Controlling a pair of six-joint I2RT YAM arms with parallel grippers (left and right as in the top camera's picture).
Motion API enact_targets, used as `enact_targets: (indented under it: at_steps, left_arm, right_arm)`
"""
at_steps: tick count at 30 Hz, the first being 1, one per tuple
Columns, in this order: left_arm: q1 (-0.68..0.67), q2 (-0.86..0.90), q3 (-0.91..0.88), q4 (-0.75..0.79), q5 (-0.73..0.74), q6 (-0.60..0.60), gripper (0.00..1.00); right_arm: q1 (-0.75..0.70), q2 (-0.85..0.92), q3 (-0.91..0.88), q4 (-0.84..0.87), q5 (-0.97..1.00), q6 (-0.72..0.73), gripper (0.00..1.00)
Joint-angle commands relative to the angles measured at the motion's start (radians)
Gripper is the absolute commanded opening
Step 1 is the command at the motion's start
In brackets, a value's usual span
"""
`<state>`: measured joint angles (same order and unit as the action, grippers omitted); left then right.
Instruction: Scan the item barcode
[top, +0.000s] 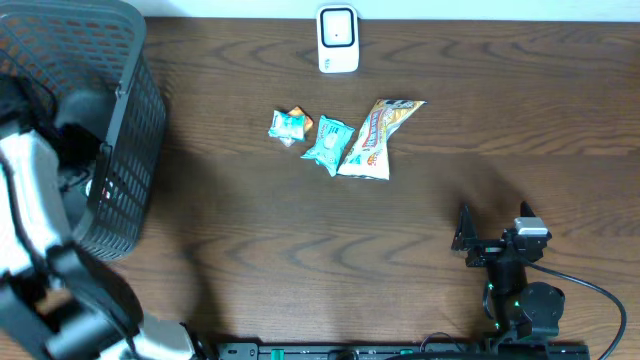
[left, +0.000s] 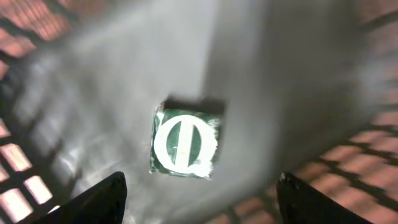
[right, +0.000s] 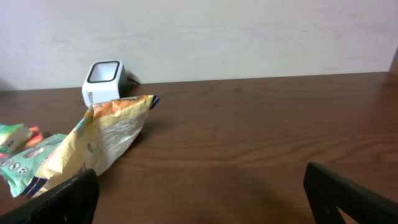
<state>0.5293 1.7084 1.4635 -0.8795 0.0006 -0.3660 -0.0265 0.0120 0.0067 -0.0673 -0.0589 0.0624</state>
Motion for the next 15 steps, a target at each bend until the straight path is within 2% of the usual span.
enact_targets:
  at_steps: [1,5,9,12,15]
  left_arm:
    - [0.0,-0.163,0.026,0.031,0.062,-0.016,0.76]
    - [0.0,-0.26,0.026,0.053,0.052,-0.016,0.76]
    - [0.0,-0.245,0.025,0.029,-0.018,-0.015,0.77]
    - [0.003,-0.189,0.024,0.016,-0.02,-0.012,0.9]
    - [0.003,-0.112,0.024,0.007,-0.02,-0.012,0.95]
  right_arm:
    - [0.008,-0.006,-0.001,-0.004,0.0,-0.012,0.99]
    - [0.008,-0.006,-0.002,-0.004,0.0,-0.012,0.99]
    - [0.008,-0.006,-0.001,-0.004,0.0,-0.012,0.99]
    - [0.008,-0.006,-0.001,-0.004,0.0,-0.012,0.99]
    - [0.008,-0.006,-0.001,-0.004,0.0,-0.012,0.99]
